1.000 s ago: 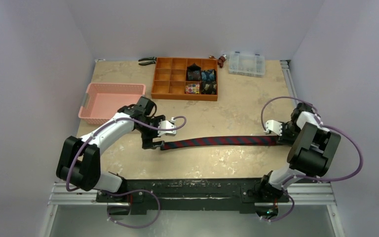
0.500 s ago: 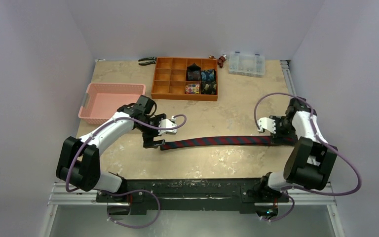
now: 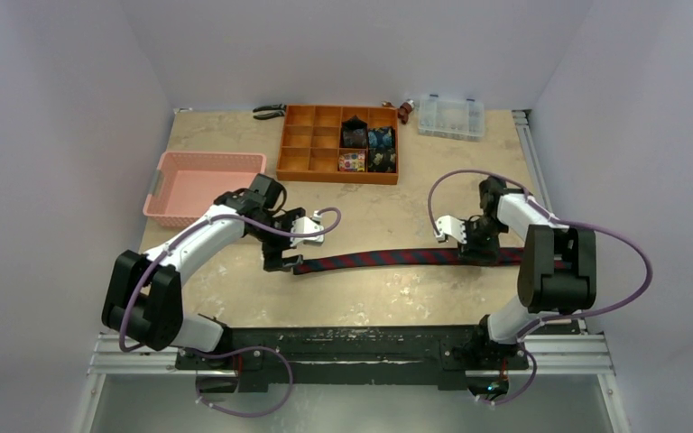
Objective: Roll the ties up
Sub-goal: Flatten out the tie at the center of the board.
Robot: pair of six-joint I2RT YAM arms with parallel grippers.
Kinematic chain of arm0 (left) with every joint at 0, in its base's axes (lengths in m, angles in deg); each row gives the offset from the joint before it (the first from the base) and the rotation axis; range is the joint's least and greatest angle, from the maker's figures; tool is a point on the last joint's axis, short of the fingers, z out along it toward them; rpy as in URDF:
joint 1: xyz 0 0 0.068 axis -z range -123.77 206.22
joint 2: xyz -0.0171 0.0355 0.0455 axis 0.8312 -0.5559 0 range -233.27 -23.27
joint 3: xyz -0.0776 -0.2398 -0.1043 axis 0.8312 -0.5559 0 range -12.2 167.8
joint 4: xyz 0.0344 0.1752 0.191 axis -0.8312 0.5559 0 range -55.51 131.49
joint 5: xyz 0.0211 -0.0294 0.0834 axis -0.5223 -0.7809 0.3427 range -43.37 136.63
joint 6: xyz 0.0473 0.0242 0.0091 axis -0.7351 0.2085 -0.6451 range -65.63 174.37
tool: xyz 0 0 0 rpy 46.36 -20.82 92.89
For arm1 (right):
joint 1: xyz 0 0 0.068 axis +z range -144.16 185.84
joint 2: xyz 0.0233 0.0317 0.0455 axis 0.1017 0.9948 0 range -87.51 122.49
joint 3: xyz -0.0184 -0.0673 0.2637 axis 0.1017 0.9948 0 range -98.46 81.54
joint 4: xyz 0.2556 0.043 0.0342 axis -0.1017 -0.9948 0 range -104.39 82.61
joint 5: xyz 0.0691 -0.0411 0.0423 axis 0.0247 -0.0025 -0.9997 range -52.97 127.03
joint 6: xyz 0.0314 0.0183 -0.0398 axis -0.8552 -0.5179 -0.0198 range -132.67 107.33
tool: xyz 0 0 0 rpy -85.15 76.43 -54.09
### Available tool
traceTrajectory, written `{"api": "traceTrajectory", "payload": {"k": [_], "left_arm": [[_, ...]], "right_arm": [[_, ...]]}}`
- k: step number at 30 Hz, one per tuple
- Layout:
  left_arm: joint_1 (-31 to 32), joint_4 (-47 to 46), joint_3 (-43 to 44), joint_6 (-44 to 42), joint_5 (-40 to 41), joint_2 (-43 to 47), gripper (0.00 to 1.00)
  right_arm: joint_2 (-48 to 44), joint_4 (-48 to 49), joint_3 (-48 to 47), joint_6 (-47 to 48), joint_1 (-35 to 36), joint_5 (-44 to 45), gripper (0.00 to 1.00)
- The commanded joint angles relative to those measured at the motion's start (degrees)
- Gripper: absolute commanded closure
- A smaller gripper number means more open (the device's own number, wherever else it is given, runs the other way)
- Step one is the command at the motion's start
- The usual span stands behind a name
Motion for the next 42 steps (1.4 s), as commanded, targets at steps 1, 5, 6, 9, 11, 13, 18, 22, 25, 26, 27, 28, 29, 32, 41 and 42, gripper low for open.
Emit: {"api": "traceTrajectory", "payload": {"k": [1,5,6,9,11,13,18,22,25,26,27,28,29,32,41,42], "left_arm": [[2.3,-1.7,1.3,1.9,-4.7,0.5,0.12],[8.5,-4.3,2.5,4.4,-1.3,-2.4,0.1],[10.0,-5.9,2.5,4.9,0.1,-3.1,0.11],[14.0,-9.3,3.9,5.6,4.4,-7.0,0.11],[15.6,-9.6,5.8,6.1,5.3,-9.6,0.13],[17.7,-9.5,7.4,6.3,6.2,-11.9,0.16],[22.0,-6.2,9.5,2.6,11.0,-17.6,0.22],[22.9,-5.9,10.8,2.0,15.6,-21.6,0.42],[22.9,-5.6,12.4,3.0,15.9,-22.9,0.59],[23.1,-5.1,13.0,3.1,15.3,-23.0,0.64],[23.2,-4.7,13.8,3.3,14.4,-23.0,0.68],[23.2,-4.4,14.6,3.8,13.3,-23.1,0.71],[23.5,-3.8,15.5,4.1,13.4,-23.5,0.74],[24.0,-2.1,18.3,5.0,13.8,-25.6,0.8],[24.4,3.4,24.1,7.1,13.5,-29.9,0.85],[24.4,4.0,24.7,7.5,13.4,-30.2,0.86]], "right_arm": [[0.2,2.3,2.0,-0.1,-0.1,1.2,0.47],[-0.3,1.9,2.7,0.7,-0.5,1.5,0.56],[-0.5,1.7,2.9,0.7,-0.4,1.3,0.57],[-1.4,1.4,4.0,0.9,-0.5,1.6,0.61],[-2.5,1.6,5.5,1.6,-0.7,2.2,0.63],[-3.5,2.0,7.0,2.3,-1.1,2.9,0.64],[-4.2,2.2,9.0,3.0,-3.0,4.1,0.65],[-4.1,2.7,9.5,4.9,-6.1,5.5,0.66],[-2.7,3.0,8.5,5.8,-8.6,6.2,0.67],[-2.2,3.2,8.1,6.1,-9.4,6.5,0.68],[-1.6,3.3,7.8,6.5,-10.2,6.9,0.68],[-1.2,3.5,7.4,7.1,-10.8,7.1,0.68],[-0.8,3.6,7.2,7.6,-11.5,7.1,0.68],[-0.2,3.8,6.4,9.1,-12.6,7.2,0.69],[2.5,4.6,4.6,12.6,-15.4,9.2,0.73],[2.5,4.6,4.6,13.0,-15.5,9.2,0.73]]}}
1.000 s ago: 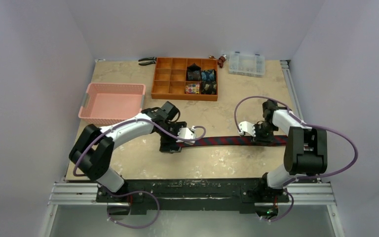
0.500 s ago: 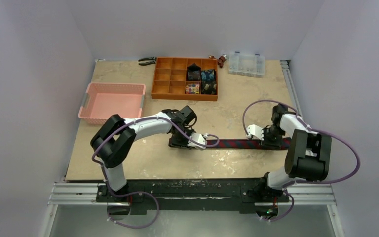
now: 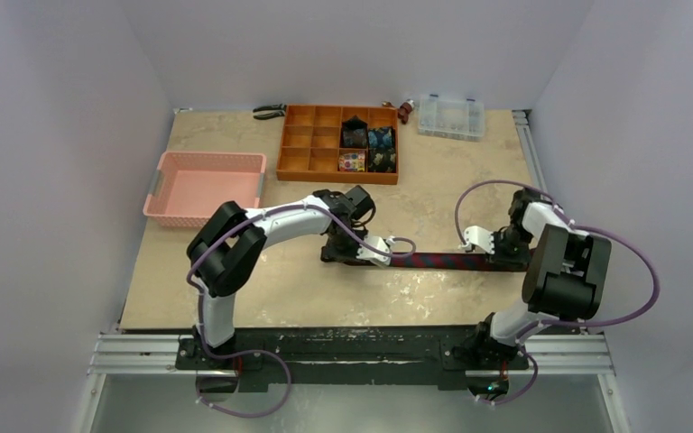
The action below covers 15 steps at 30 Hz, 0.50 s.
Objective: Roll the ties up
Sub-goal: Flatten out the tie at the center of the board.
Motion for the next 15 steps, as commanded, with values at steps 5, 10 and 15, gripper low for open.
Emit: {"api": "traceTrajectory", "payload": {"k": [5,10,15], "left_arm": [[0.1,10.8,6.0,4.2,-3.6,-3.0,0.88],[-0.1,9.6,6.2,8.9,-2.5,-3.8,0.59],[-2.9,2.6,3.5,14.1,-5.7,3.9,0.38]], "right_arm": [[3.1,2.5,0.6,6.1,-2.9,1.6,0.74],[4.2,1.1,-1.9,5.8,-3.4,1.2,0.54],[2.4,-0.7,-5.2,2.9,-3.5,-0.3,0.38]]}}
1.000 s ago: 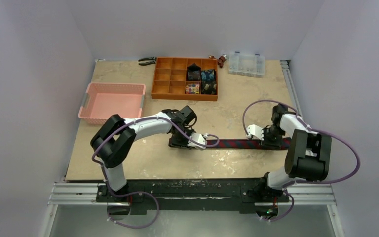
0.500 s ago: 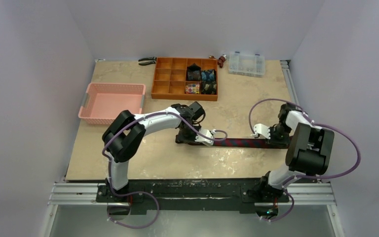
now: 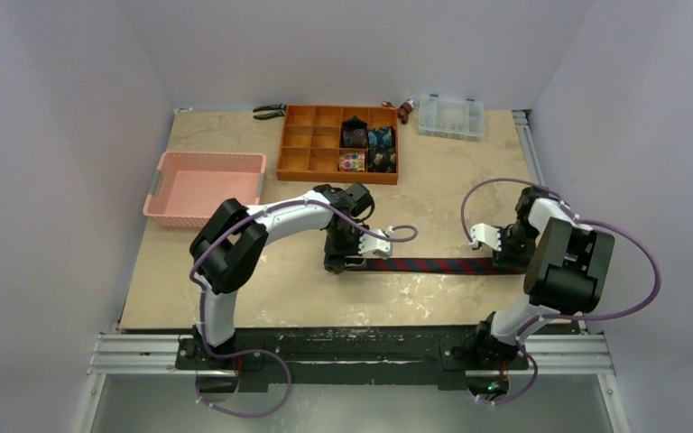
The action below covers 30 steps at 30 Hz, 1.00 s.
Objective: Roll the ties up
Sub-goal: Flatten out the tie at the center of the board.
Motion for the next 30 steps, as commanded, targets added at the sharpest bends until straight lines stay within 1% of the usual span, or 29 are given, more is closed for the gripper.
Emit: {"api": "traceTrajectory", "payload": {"k": [1,2,4,5,6,7,9,10,12,14,16,19,24,26,30], "left_arm": [[-3.8,-5.6,-2.0,7.1,-4.8,9.5,0.37],[-5.4,-6.8,-3.2,8.7,-7.4,11.6,0.33],[-8.5,-10.2,-6.0,11.3,-12.4,16.5,0.19],[-9.5,-12.0,-7.7,12.1,-13.6,18.7,0.15],[-10.1,-13.9,-9.5,12.6,-14.0,20.8,0.13],[-10.5,-15.5,-11.4,12.8,-14.0,22.7,0.12],[-11.3,-19.7,-14.9,14.8,-13.6,26.1,0.11],[-11.9,-22.0,-16.6,17.1,-13.6,27.4,0.1],[-13.3,-26.8,-19.9,24.7,-13.3,29.7,0.1],[-14.3,-29.4,-22.7,28.1,-13.7,31.7,0.1],[-14.4,-29.9,-25.0,26.8,-15.0,33.1,0.11],[-14.6,-29.6,-27.2,24.8,-16.4,34.9,0.13],[-15.3,-31.4,-29.1,26.5,-17.4,36.1,0.13],[-15.3,-31.9,-29.8,27.4,-17.7,36.2,0.14],[-15.3,-32.7,-30.0,28.0,-18.2,36.3,0.18]], "right_arm": [[-0.9,-2.7,-3.7,-1.7,-0.5,-1.8,0.34],[-2.1,-5.1,-4.9,-2.1,-0.6,-3.7,0.26],[-5.1,-10.0,-6.5,-1.2,-0.7,-6.4,0.12],[-6.9,-12.5,-6.7,-0.8,-0.6,-7.0,0.05],[-8.6,-13.5,-6.6,-0.7,-0.1,-8.8,0.02],[-10.3,-13.9,-6.0,-1.3,0.9,-10.3,0.02],[-13.2,-13.9,-4.0,-5.7,4.9,-12.4,0.02],[-14.1,-13.4,-3.0,-8.5,7.5,-13.4,0.02],[-15.2,-12.0,-1.7,-14.6,13.6,-15.8,0.02],[-15.3,-10.4,-0.6,-19.4,18.2,-17.2,0.03],[-15.2,-8.4,0.9,-21.7,20.2,-17.8,0.04],[-13.9,-5.4,3.4,-22.6,24.1,-16.4,0.05],[-11.2,-0.3,6.6,-22.5,26.5,-12.2,0.06],[-9.2,0.8,6.7,-21.8,26.6,-10.9,0.1],[-5.5,4.0,6.8,-19.6,26.6,-7.7,0.29]]}}
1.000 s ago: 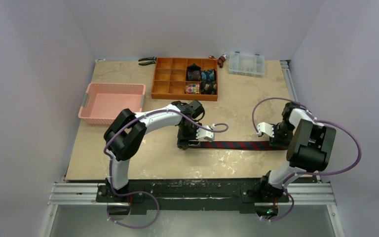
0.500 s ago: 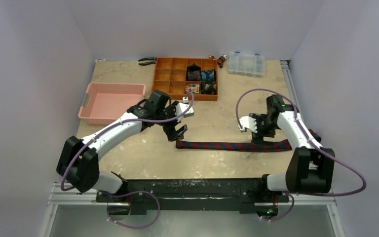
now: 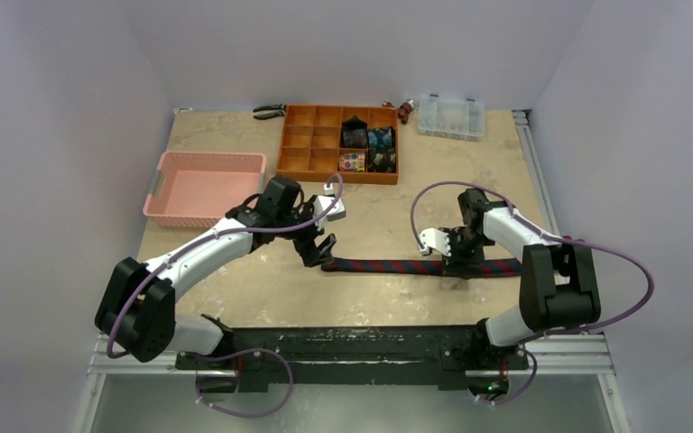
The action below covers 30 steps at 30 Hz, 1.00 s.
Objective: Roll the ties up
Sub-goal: Flatten out the tie at the center of the board.
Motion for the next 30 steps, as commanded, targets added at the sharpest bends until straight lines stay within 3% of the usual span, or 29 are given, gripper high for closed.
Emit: {"api": "traceTrajectory", "payload": {"k": [1,5,8,9,12,16,19,22,25,27,30], "left_arm": [[-0.5,-3.2,0.0,1.9,-2.5,1.0,0.2],[-0.5,-4.6,0.6,2.2,-2.2,-0.3,0.26],[-0.7,-6.2,0.8,4.4,-3.0,-1.3,0.31],[-0.8,-6.7,0.7,5.6,-3.0,-1.5,0.32],[-2.4,-8.5,0.9,12.9,-2.6,-1.8,0.32],[-7.5,-11.0,-1.6,31.0,-2.5,-0.5,0.33],[-10.5,-12.3,-5.8,38.2,-2.1,1.6,0.33],[-11.4,-11.3,-7.7,39.9,-2.4,3.4,0.33],[-11.4,-10.8,-8.9,40.5,-2.6,4.3,0.32],[-11.6,-10.7,-10.0,41.7,-1.8,4.8,0.32],[-12.4,-10.4,-11.2,43.5,-0.6,5.1,0.33]], "right_arm": [[3.3,5.7,0.2,1.7,0.2,4.1,0.34],[6.0,5.5,-2.9,2.4,0.2,4.4,0.53],[6.3,5.8,-3.5,2.7,0.2,5.0,0.53],[6.3,5.3,-3.7,2.7,0.2,5.2,0.5],[4.6,2.1,-5.4,1.0,0.2,3.5,0.26],[-3.0,-3.1,-9.7,-4.9,0.2,-2.5,0.14],[-7.4,-5.2,-16.4,-13.9,0.1,-10.1,0.07],[-9.7,-3.2,-24.5,-27.0,0.2,-19.6,0.02],[-11.8,15.8,-26.3,-57.7,0.1,-20.5,0.02],[-11.7,22.8,-25.1,-65.8,0.2,-20.9,0.02],[-7.9,26.4,-24.8,-72.0,0.3,-29.7,0.02]]}}
